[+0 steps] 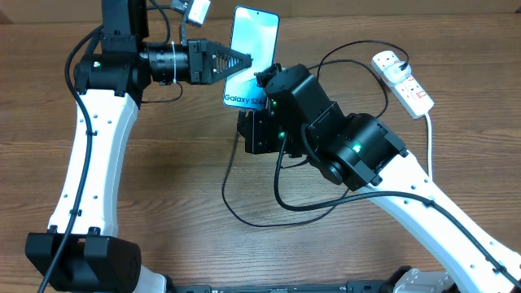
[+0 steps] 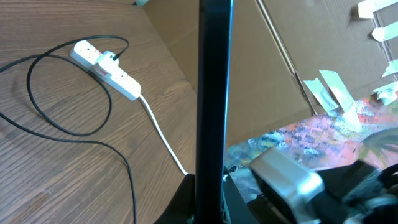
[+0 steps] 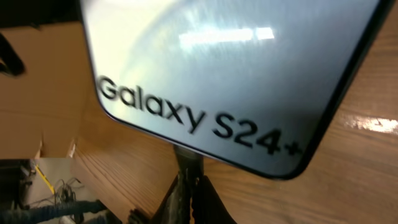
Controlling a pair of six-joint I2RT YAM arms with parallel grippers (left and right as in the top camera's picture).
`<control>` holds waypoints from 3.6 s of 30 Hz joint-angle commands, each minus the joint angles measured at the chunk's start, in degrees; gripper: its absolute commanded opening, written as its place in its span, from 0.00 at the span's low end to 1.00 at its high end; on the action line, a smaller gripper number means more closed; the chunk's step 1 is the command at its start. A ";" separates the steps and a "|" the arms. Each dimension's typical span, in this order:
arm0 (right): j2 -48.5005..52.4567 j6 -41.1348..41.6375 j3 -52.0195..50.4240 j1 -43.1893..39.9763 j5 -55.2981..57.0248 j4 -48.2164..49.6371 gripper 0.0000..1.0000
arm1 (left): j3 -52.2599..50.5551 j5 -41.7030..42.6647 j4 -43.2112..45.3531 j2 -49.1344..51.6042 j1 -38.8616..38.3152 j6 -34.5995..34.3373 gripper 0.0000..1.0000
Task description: Plug charger to phone and switch on socket
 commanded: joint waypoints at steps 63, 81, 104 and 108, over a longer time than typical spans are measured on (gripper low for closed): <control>3.91 1.75 6.58 -5.05 1.38 -8.17 0.95 | 0.74 -52.72 -15.85 -0.11 -0.04 3.08 0.05; 33.70 -3.76 36.70 -14.78 -3.04 -19.98 0.96 | 0.74 -52.70 -15.58 -0.09 -0.04 3.10 0.04; 52.48 6.80 36.61 -13.25 11.58 -5.09 0.73 | 0.74 -52.54 -15.87 -0.09 -0.15 3.10 0.04; 54.99 6.80 36.61 -12.46 11.63 -5.51 0.70 | 0.74 -52.54 -15.89 -0.09 -0.15 3.10 0.04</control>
